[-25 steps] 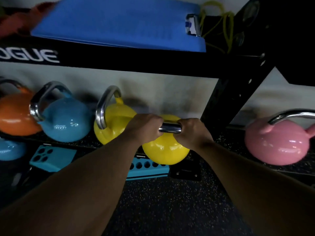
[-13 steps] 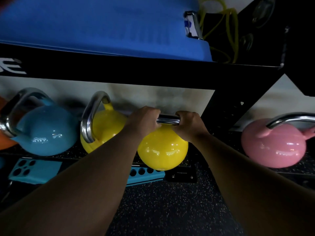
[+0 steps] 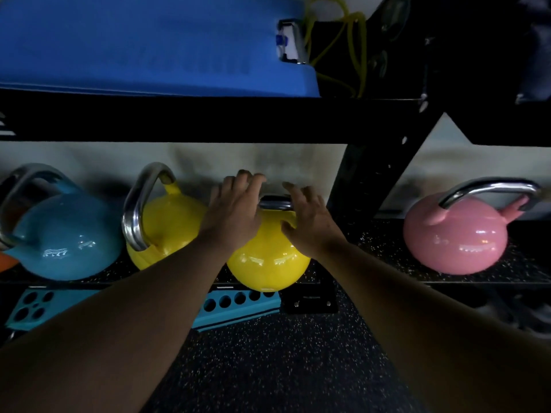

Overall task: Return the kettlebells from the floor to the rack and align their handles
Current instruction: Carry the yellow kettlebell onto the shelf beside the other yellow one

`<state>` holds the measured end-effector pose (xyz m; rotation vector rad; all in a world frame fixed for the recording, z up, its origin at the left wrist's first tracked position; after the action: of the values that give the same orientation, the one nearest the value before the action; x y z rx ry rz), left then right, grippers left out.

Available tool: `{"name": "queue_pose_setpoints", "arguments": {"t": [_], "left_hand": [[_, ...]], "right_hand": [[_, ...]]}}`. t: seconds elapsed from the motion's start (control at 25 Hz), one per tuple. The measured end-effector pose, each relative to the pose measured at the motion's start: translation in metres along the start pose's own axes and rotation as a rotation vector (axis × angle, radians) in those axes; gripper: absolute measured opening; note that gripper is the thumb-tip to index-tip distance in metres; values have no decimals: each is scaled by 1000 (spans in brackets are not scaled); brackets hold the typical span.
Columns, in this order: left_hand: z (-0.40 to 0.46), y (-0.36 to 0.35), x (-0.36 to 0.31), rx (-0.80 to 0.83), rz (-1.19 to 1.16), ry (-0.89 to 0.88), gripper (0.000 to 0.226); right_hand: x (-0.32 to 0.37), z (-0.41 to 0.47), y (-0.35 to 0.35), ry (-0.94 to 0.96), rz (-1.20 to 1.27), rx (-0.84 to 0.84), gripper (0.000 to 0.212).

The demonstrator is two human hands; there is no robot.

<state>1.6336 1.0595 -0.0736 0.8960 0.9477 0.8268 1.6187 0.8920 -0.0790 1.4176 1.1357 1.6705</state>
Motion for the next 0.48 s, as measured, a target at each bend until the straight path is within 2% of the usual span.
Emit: {"name": "queue_pose_setpoints", "arguments": {"t": [0.12,0.32,0.48], "left_hand": [[-23,5,-25,11,155,-188,65],[-39,-11,-105,88,211,-217,59],[-36,-38,-192,259,276,-286,50]], "right_hand": [[-18,-36,9,55,-1,30,82],[-74,-90,50,93,-20,25,58],[-150,-142,96,82,-231,10,49]]}}
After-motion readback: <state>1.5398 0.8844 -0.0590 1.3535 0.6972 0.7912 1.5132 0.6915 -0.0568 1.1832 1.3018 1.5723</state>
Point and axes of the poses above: each hand's wrist, its own z-axis towards the middle knuckle, its own y-axis out of the back of the hand, x = y × z, the point moved 1 cm from there along z, towards the middle knuckle, and after that the axes turned 10 degrees about -z, right-handed, at the moved point
